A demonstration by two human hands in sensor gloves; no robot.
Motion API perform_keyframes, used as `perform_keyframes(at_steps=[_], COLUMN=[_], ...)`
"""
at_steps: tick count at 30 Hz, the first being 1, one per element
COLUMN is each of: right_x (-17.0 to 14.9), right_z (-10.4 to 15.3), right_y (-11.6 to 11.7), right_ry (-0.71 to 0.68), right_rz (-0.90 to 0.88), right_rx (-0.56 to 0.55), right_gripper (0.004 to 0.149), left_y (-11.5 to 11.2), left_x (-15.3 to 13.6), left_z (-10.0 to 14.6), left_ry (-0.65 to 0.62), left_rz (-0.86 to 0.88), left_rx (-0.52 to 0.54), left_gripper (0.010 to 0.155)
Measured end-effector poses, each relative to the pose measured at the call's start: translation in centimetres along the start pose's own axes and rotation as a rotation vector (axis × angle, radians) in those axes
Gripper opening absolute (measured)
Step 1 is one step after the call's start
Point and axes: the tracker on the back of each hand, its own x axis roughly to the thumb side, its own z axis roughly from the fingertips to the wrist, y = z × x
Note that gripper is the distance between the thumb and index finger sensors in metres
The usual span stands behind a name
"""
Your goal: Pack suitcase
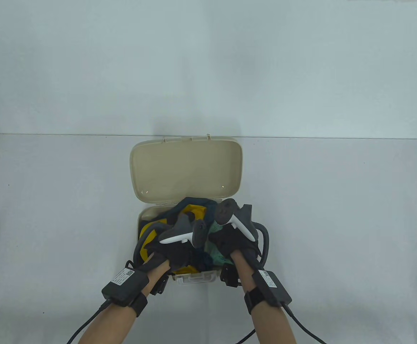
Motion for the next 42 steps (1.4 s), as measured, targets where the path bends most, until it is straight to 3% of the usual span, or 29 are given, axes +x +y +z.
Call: perform_keyframes(at_steps=[4,9,15,19,21,24,32,38,42], right_x=[-0.5,-0.8,-1.6,-1.7,-1.4,-0.7,0.8,1.6,1.7], right_z=[-0.1,0.8,3.5,4.9,5.1,4.8,2.8,1.7,1.5], right_y=[-0.3,-1.7,-6.6,-8.6,-7.9,-5.5,0.2,2.4,2.7], right_ry=[-0.015,-0.179,-0.264,-0.308,-0.359,-0.430,-0.500,-0.454,-0.446], right_rz=[-0.142,-0.325,-0.284,-0.107,0.029,0.159,0.321,0.491,0.499], right_rx=[0.036,0.209,0.090,-0.093,-0.096,-0.012,0.044,0.047,0.038], right_gripper=[0.094,0.097,0.081,0.078,0.082,0.096,0.110,0.111,0.111], left_y=[0.1,1.4,4.4,4.8,3.9,2.1,-0.3,-0.5,-0.7], left_x=[0.0,-0.9,-3.4,-6.0,-6.9,-7.2,-6.4,-5.6,-5.6], left_z=[0.0,0.5,5.1,7.2,7.1,6.2,3.6,3.1,3.1], left_ry=[-0.024,-0.092,-0.193,-0.132,-0.118,-0.112,-0.040,-0.028,-0.030], left_rz=[0.011,0.059,0.217,0.223,0.246,0.241,0.130,0.039,0.049], left_rx=[0.001,0.045,0.182,0.294,0.263,0.193,0.136,0.121,0.131], left_gripper=[0.088,0.087,0.082,0.086,0.088,0.092,0.093,0.093,0.094])
